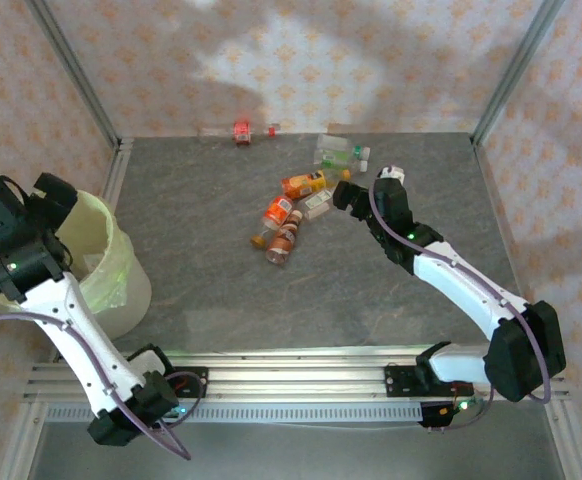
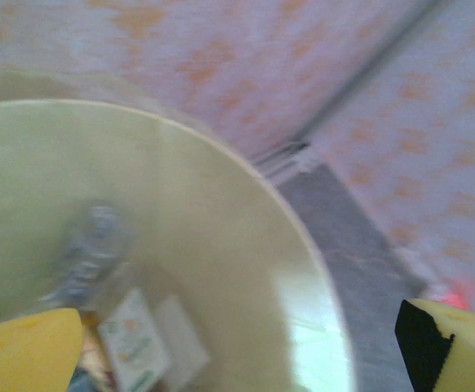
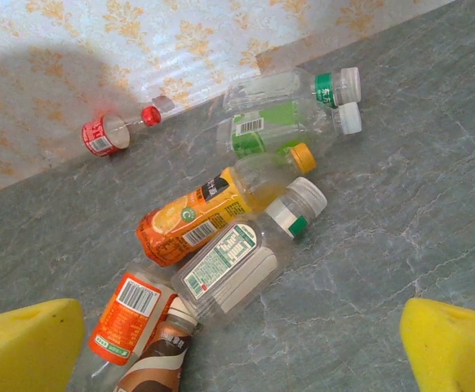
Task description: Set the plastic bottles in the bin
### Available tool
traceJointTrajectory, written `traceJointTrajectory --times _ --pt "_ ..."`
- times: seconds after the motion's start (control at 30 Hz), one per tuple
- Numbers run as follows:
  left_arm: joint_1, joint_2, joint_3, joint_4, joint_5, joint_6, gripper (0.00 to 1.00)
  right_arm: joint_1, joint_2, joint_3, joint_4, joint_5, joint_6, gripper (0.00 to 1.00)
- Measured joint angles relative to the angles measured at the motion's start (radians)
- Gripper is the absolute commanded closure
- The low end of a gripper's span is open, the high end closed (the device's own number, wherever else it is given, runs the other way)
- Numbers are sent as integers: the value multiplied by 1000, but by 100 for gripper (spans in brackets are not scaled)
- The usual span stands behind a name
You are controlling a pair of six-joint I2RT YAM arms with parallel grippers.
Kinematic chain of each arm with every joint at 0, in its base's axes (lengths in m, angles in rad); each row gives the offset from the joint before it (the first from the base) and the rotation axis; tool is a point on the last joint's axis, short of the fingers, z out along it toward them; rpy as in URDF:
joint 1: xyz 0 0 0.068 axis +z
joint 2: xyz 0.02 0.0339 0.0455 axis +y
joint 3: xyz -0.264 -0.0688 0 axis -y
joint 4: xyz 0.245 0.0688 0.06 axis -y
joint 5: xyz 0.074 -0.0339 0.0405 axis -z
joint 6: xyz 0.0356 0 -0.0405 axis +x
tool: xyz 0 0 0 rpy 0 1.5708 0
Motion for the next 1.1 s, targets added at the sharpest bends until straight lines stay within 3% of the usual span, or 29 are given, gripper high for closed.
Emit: traceJointTrajectory --times 0.23,0.47,0.6,0.8,0.97,1.1 --pt "-177 -68 -57 172 176 -117 0 0 0 0 0 0 14 0" --pt "-528 -10 -87 306 199 -145 0 0 4 -1 -4 -8 50 1" --pt "-737 94 -74 320 128 -109 0 0 8 -4 -13 -8 77 1" --pt "-971 367 60 261 -9 -6 0 0 8 -8 -35 1 104 1" --pt "-1107 605 200 149 -186 63 0 0 8 -10 -64 18 112 1" --pt "-1147 763 250 104 -243 99 0 0 5 -19 -72 34 111 1"
